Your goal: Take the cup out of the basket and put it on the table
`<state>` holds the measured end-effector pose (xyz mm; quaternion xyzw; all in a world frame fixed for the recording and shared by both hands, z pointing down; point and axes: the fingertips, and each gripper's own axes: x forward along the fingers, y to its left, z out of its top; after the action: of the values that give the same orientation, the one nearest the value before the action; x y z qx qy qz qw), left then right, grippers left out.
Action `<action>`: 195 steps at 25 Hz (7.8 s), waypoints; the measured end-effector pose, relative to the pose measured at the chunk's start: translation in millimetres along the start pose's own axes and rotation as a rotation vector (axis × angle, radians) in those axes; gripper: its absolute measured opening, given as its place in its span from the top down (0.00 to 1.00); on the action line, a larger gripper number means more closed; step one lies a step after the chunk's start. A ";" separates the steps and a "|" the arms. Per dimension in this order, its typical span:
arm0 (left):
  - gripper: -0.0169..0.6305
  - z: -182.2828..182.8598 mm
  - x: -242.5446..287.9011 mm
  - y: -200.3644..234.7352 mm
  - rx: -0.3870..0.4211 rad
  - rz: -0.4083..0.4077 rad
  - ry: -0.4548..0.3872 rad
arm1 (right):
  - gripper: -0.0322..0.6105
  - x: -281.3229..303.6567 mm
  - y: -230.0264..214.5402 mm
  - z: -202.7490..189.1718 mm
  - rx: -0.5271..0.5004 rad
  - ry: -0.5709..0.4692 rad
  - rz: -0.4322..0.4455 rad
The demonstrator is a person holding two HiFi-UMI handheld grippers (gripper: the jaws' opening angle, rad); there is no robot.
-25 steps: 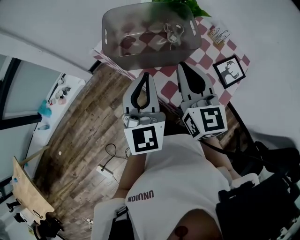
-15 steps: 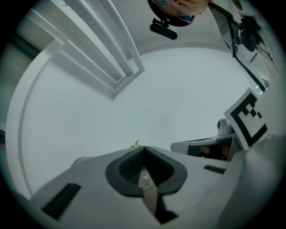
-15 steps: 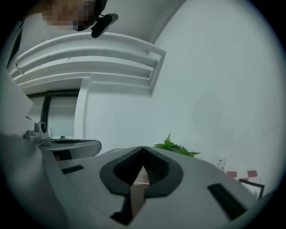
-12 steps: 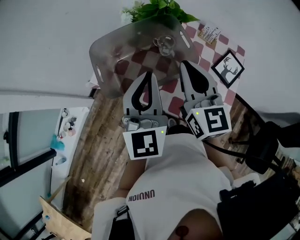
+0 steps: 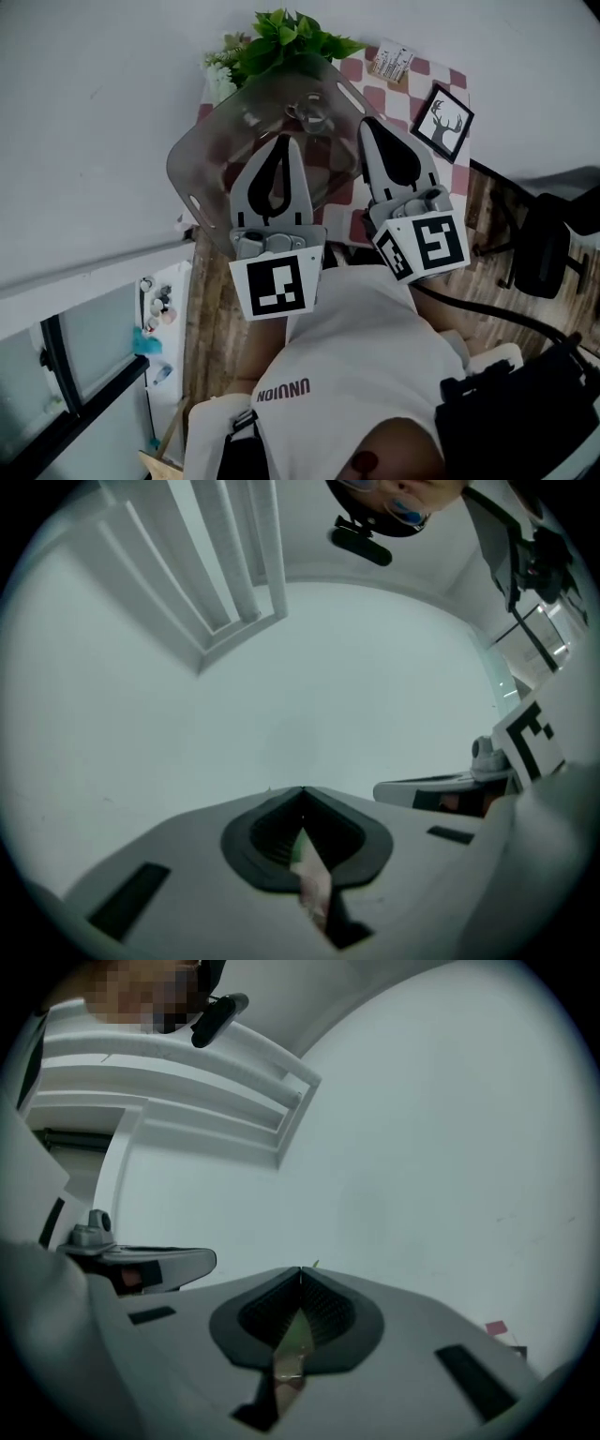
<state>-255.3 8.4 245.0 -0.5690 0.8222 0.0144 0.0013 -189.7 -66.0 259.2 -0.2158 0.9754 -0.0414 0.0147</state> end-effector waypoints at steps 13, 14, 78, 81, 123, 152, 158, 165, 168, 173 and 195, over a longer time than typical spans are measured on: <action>0.95 30.7 58.1 4.0 0.199 -0.173 -0.002 | 0.92 -14.0 -43.1 7.2 0.015 -0.011 -0.217; 0.95 34.6 61.6 5.9 0.211 -0.181 -0.019 | 0.92 -16.5 -46.7 6.8 0.015 -0.008 -0.230; 0.72 -245.3 133.1 -11.0 0.349 -0.746 0.680 | 0.92 -42.3 -95.6 -20.5 0.053 0.073 -0.355; 0.72 -251.6 132.9 -11.6 0.399 -0.769 0.696 | 0.92 -42.3 -98.1 -20.9 0.055 0.075 -0.361; 0.91 -279.4 124.9 -17.1 0.733 -0.948 0.841 | 0.92 -37.4 -103.7 -24.0 0.065 0.073 -0.388; 0.93 -271.8 120.2 -10.6 0.700 -0.922 0.802 | 0.92 -38.4 -100.7 -27.9 0.074 0.090 -0.392; 0.93 -262.6 118.6 -7.4 0.664 -0.905 0.778 | 0.92 -39.1 -99.4 -27.6 0.076 0.087 -0.392; 0.93 -243.8 112.4 -7.5 0.631 -0.897 0.744 | 0.92 -39.6 -94.0 -25.3 0.077 0.087 -0.389; 0.93 -237.5 109.0 -8.4 0.620 -0.898 0.725 | 0.92 -40.4 -91.6 -24.0 0.077 0.082 -0.387; 0.93 -221.3 104.3 -10.7 0.623 -0.893 0.682 | 0.92 -44.8 -87.7 -21.7 0.076 0.074 -0.390; 0.93 -158.3 84.7 -24.9 0.597 -0.826 0.569 | 0.92 -66.6 -76.4 -16.0 0.068 0.042 -0.377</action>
<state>-259.7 -83.6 401.1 -0.7988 0.4689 -0.3732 -0.0539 -98.0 -105.7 282.6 -0.3933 0.9158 -0.0808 -0.0064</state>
